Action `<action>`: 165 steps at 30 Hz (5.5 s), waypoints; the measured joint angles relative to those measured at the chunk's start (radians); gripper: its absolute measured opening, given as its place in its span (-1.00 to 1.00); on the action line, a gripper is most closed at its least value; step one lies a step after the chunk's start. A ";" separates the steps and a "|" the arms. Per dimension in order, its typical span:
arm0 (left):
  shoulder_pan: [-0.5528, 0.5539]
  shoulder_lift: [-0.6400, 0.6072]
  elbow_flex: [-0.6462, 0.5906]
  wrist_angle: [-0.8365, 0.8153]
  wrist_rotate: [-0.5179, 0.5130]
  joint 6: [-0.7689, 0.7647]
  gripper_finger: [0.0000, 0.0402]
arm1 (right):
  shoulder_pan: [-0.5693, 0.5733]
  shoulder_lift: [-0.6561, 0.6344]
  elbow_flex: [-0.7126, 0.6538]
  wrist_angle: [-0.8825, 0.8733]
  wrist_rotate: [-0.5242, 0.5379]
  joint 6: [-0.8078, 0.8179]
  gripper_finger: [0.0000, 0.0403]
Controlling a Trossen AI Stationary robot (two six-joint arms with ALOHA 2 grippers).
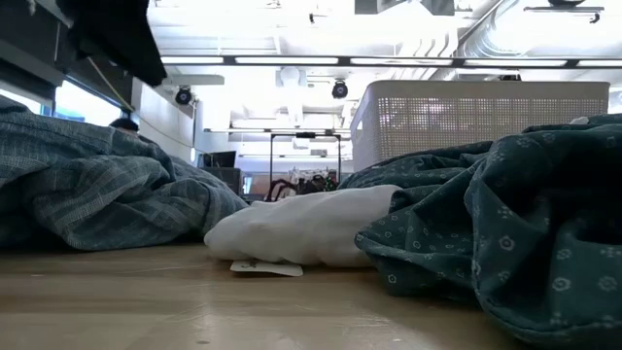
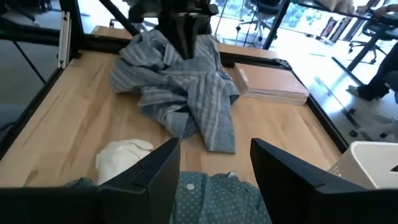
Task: Sort clothes
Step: Put the blue polo shirt into the white laundry bin
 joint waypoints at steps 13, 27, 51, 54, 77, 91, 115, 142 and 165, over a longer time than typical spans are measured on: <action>0.045 0.119 -0.044 -0.373 0.359 -0.257 -0.18 | -0.001 0.007 -0.007 0.012 0.099 0.028 -0.04; 0.083 0.125 -0.414 0.236 0.333 -0.175 -0.01 | -0.001 0.020 -0.007 0.013 0.101 0.034 -0.04; 0.356 -0.040 0.363 0.873 0.021 1.172 -0.93 | -0.001 0.078 -0.007 0.068 0.126 0.053 -0.04; 0.472 0.009 0.512 0.976 0.210 1.254 -0.93 | 0.008 0.078 -0.007 0.069 0.125 0.061 -0.04; 0.967 0.838 1.279 1.604 0.935 0.730 -0.93 | 0.045 0.265 -0.007 0.238 0.153 0.111 -0.04; 0.992 1.040 1.277 1.410 1.132 0.611 -0.83 | 0.052 0.266 -0.007 0.243 0.158 0.123 -0.04; 1.035 0.781 1.281 0.757 1.347 0.721 -0.11 | 0.095 0.155 0.021 0.163 0.361 0.079 -0.04; 0.155 0.241 0.910 -0.620 -0.240 0.476 -0.21 | -1.180 0.270 0.238 -0.556 -0.606 0.052 -0.12; -0.119 0.234 0.470 -0.650 -0.369 -0.121 -0.21 | -1.315 0.449 0.237 -0.667 -0.278 -0.048 -0.13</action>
